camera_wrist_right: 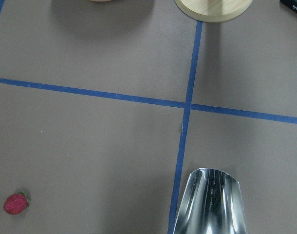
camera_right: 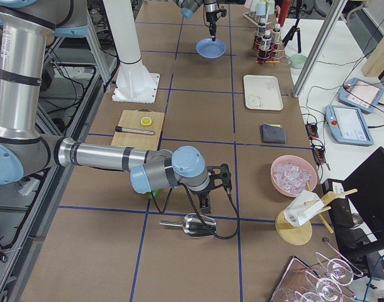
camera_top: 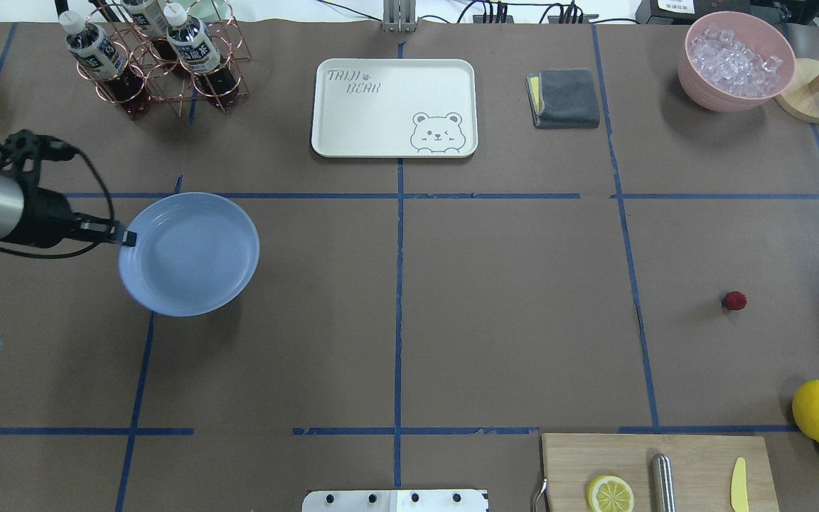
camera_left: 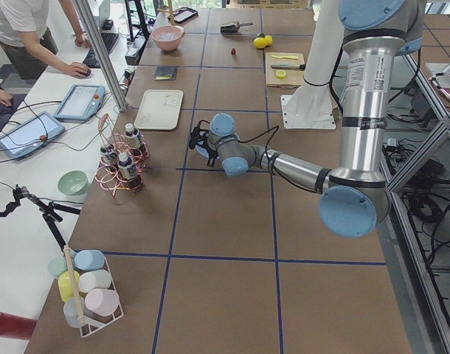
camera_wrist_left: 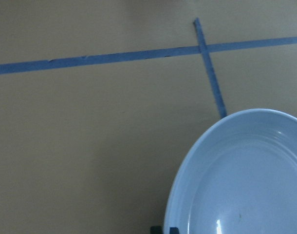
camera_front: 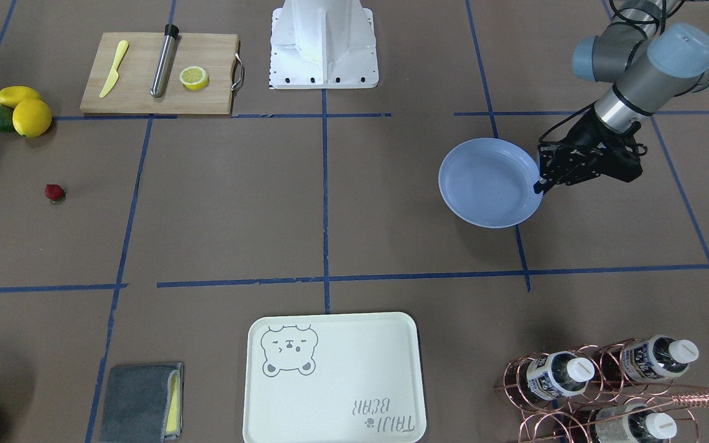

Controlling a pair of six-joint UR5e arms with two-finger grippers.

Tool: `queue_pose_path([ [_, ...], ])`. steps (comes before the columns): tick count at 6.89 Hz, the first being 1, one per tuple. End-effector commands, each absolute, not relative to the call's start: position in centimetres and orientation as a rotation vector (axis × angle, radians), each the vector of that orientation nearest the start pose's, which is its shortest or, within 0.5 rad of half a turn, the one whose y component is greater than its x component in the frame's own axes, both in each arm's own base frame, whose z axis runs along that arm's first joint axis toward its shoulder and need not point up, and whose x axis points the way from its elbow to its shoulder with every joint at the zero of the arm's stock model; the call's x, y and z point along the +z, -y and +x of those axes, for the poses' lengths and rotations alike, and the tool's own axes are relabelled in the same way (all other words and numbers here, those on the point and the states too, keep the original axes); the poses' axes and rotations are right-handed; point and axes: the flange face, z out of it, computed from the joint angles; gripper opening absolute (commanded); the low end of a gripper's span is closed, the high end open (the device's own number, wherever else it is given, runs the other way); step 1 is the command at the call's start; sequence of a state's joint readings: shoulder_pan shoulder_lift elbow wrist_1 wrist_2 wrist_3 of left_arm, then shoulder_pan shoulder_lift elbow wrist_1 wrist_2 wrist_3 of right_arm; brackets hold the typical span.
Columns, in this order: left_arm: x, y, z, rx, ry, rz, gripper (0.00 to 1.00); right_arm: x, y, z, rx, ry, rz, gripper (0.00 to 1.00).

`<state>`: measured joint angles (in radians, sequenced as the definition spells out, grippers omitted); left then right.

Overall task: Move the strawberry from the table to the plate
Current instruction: 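Reach the left gripper to the grey-blue plate's rim and grasp it, then slide the grey-blue plate with the left gripper to the table center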

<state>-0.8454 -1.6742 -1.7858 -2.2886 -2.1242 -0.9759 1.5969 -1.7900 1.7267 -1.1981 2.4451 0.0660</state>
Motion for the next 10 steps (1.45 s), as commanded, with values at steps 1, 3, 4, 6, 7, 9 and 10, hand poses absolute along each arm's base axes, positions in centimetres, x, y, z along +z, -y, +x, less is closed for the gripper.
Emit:
queue_pose_path([
  [1, 32.0, 46.4, 40.1, 0.007, -1.095, 0.253, 0.0, 63.3, 41.2, 6.8, -0.05, 0.871, 0.272, 1.0],
  [3, 25.9, 43.2, 50.6, -0.039, -1.121, 0.162, 0.0, 63.3, 41.2, 6.8, -0.047, 0.869, 0.27, 1.0],
  [4, 26.0, 42.2, 52.8, -0.043, -1.109, 0.156, 0.0, 63.3, 41.2, 6.8, -0.048, 0.871, 0.272, 1.0],
  [6, 26.6, 40.9, 54.9, -0.035, -1.093, 0.153, 0.0, 63.2, 41.3, 6.8, -0.049, 0.869, 0.273, 1.0],
  [7, 27.0, 40.8, 55.1, -0.035, -1.086, 0.149, 0.0, 63.2, 41.3, 6.8, -0.049, 0.869, 0.273, 1.0],
  [9, 27.7, 40.9, 55.4, -0.034, -1.074, 0.145, 0.0, 63.2, 41.3, 6.8, -0.049, 0.869, 0.273, 1.0],
  [10, 27.7, 41.0, 55.3, -0.034, -1.073, 0.147, 0.06, 63.3, 41.2, 6.8, -0.048, 0.871, 0.272, 1.0],
])
